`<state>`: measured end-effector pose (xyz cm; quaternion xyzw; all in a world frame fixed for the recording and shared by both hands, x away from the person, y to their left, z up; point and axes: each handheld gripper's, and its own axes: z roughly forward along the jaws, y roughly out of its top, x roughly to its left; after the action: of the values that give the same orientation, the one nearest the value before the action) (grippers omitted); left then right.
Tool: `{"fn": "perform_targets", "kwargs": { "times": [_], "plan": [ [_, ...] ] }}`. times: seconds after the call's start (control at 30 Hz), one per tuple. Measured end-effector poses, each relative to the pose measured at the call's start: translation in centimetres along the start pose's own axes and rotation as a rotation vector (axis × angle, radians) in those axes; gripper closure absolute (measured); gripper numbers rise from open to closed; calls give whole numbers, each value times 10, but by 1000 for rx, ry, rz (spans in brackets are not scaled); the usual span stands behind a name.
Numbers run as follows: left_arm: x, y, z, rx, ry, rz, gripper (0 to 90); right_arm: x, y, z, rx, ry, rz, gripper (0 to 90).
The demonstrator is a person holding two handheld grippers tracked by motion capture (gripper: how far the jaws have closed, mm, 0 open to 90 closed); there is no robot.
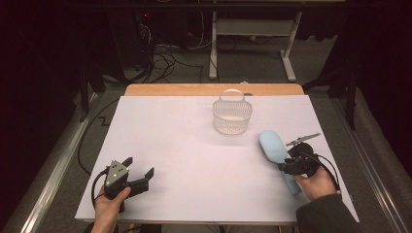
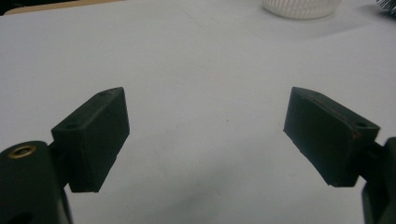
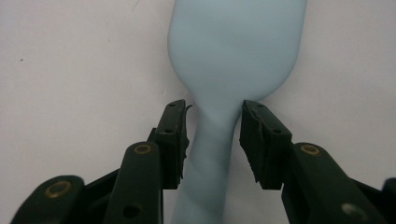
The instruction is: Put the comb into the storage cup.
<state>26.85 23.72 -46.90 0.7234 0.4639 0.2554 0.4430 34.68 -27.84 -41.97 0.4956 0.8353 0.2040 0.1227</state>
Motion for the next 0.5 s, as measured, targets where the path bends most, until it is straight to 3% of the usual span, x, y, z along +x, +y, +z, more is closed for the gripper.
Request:
{"fn": "perform_targets", "kwargs": {
  "times": [0.17, 0.33, 0.5],
  "plan": [
    [0, 0, 0, 3, 2, 5, 150, 0, 1, 3, 29, -23, 8, 589],
    [-1, 1, 0, 2, -3, 8, 149, 2, -1, 15, 76, -9, 10, 584],
    [-2, 2, 2, 6, -14, 12, 127, 6, 2, 21, 89, -23, 7, 596]
  ]
}}
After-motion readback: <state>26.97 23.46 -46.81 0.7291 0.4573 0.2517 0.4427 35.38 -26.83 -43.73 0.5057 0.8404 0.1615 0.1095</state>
